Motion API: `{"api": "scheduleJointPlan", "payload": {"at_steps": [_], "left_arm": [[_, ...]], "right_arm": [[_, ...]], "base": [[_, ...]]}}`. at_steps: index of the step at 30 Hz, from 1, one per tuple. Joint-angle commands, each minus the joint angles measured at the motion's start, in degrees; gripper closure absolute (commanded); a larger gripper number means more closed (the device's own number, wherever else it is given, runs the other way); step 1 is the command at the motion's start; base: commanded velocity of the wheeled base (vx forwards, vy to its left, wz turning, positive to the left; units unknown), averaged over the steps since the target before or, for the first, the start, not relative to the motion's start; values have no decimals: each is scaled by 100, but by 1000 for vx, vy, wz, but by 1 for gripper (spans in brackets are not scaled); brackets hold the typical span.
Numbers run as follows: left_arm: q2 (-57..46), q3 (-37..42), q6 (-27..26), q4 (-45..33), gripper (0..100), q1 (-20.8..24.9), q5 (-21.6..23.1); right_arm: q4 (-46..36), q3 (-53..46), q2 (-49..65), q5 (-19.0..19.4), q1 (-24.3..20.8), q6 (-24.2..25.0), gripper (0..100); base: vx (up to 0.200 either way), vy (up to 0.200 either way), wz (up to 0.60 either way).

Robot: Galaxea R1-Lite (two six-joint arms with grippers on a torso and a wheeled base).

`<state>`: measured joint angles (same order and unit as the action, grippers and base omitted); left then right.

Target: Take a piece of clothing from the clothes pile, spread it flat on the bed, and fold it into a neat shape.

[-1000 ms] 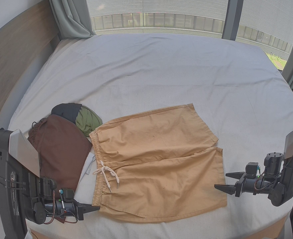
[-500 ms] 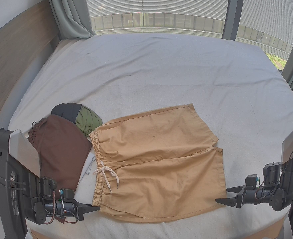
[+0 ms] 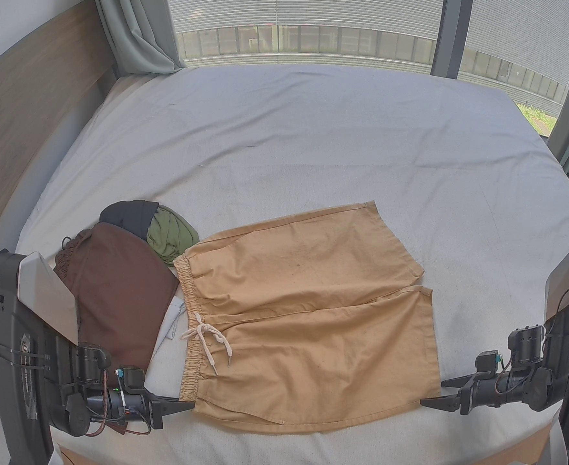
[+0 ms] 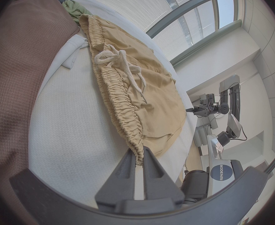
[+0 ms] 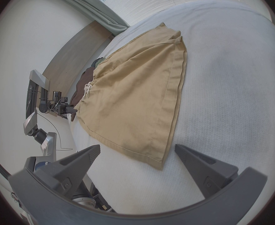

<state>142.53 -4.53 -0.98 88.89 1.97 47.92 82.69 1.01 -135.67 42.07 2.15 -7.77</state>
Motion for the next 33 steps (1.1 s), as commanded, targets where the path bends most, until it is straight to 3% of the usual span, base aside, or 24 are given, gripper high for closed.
{"api": "scheduleJointPlan", "payload": {"at_steps": [1,12,13,33], "left_arm": [[3,-4,1,5,100,-4,7],[3,-4,-8,5,100,5,7],[3,-4,-8,5,100,5,7],[-15,14,1,5,100,5,15]], "right_arm": [[10,-101,-118,3,-48,-6,0],[125,-92,-232,144,-74,-6,0],[125,-92,-241,144,-74,-6,100],[257,-92,-258,100,-100,29,100]], "base": [[0,0,0],[0,0,0],[0,0,0],[0,0,0]]}}
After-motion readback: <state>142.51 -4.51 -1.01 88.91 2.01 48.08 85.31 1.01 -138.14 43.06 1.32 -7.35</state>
